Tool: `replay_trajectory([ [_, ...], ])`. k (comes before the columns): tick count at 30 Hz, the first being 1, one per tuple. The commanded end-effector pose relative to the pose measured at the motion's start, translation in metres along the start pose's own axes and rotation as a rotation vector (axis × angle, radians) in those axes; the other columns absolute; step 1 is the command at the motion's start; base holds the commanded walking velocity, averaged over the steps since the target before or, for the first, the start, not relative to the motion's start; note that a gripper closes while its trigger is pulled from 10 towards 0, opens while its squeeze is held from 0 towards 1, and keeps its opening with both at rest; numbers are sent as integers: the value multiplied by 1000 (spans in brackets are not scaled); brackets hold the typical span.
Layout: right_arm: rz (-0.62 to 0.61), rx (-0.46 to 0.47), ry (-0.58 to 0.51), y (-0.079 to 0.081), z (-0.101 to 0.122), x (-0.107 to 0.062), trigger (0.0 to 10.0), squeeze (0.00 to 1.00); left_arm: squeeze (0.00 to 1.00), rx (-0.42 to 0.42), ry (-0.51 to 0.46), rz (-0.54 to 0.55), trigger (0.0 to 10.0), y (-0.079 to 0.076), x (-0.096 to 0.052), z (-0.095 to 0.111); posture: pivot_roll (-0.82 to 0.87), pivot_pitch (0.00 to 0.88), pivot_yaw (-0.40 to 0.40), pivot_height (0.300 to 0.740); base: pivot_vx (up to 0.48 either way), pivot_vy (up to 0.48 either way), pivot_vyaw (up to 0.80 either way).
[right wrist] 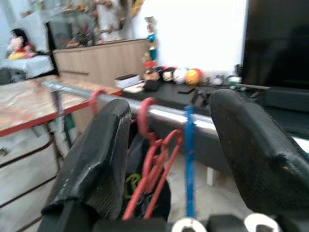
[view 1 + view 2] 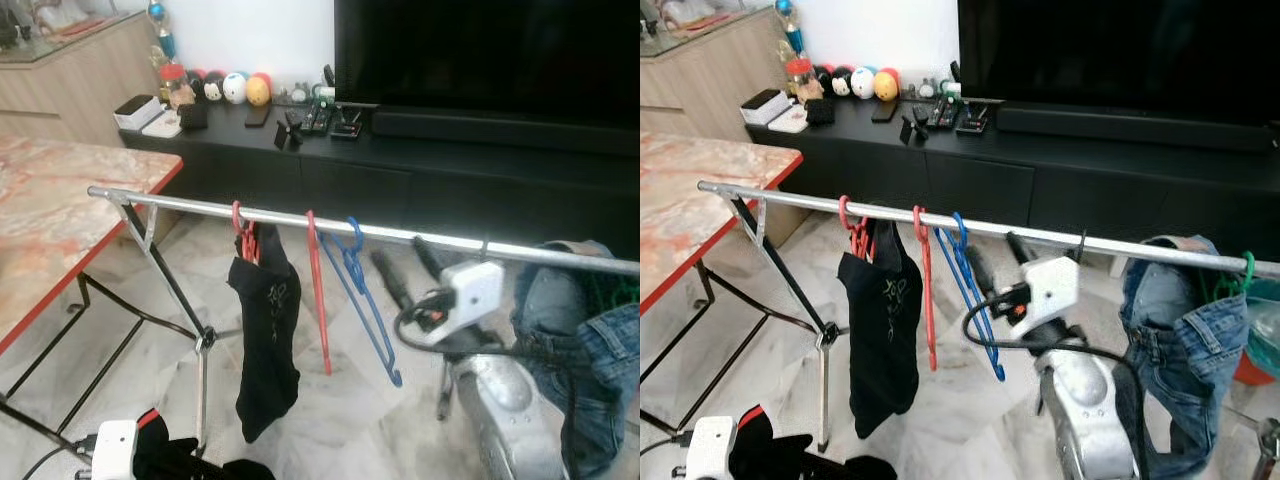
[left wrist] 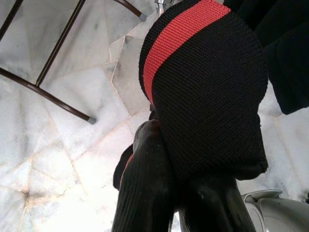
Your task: Hang hanger
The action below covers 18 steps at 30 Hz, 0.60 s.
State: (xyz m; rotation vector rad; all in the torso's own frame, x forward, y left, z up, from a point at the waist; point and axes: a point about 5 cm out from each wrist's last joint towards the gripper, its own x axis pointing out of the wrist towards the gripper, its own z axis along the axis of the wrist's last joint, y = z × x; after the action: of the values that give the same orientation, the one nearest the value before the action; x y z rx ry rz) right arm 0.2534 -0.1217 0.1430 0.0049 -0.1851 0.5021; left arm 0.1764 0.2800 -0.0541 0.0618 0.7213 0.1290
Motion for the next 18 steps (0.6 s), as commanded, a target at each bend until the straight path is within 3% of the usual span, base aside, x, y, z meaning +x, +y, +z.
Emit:
replay_trajectory([
  [1, 39, -13, 2, 13, 7, -2, 10000, 318, 0, 11, 27, 8, 10000, 3, -1, -4, 58, 13, 96, 740, 0, 0, 0],
  [2, 18, -11, 27, 16, 7, -5, 10000, 1000, 0, 10, 27, 9, 10000, 3, -1, -3, 58, 13, 96, 740, 0, 0, 0],
  [6, -78, -53, 147, 20, -2, -18, 10000, 1000, 0, 8, 29, 10, 10000, 4, -1, -2, 56, 13, 87, 740, 0, 0, 0],
  [8, -207, -35, 198, 15, -11, -31, 10000, 1000, 0, 9, 31, 10, 10000, 3, 0, -2, 52, 10, 87, 740, 0, 0, 0],
  [10, -231, -33, 206, 13, -13, -33, 10000, 1000, 0, 9, 32, 9, 10000, 3, 0, -2, 52, 10, 86, 740, 0, 0, 0],
  [14, -414, -5, 265, -6, -21, -50, 10000, 1000, 0, 10, 37, 6, 10000, 2, 1, -2, 48, 4, 86, 740, 0, 0, 0],
  [18, -491, 14, 327, -18, -25, -58, 10000, 1000, 0, 9, 40, 3, 10000, 1, 1, -1, 45, 2, 84, 740, 0, 0, 0],
])
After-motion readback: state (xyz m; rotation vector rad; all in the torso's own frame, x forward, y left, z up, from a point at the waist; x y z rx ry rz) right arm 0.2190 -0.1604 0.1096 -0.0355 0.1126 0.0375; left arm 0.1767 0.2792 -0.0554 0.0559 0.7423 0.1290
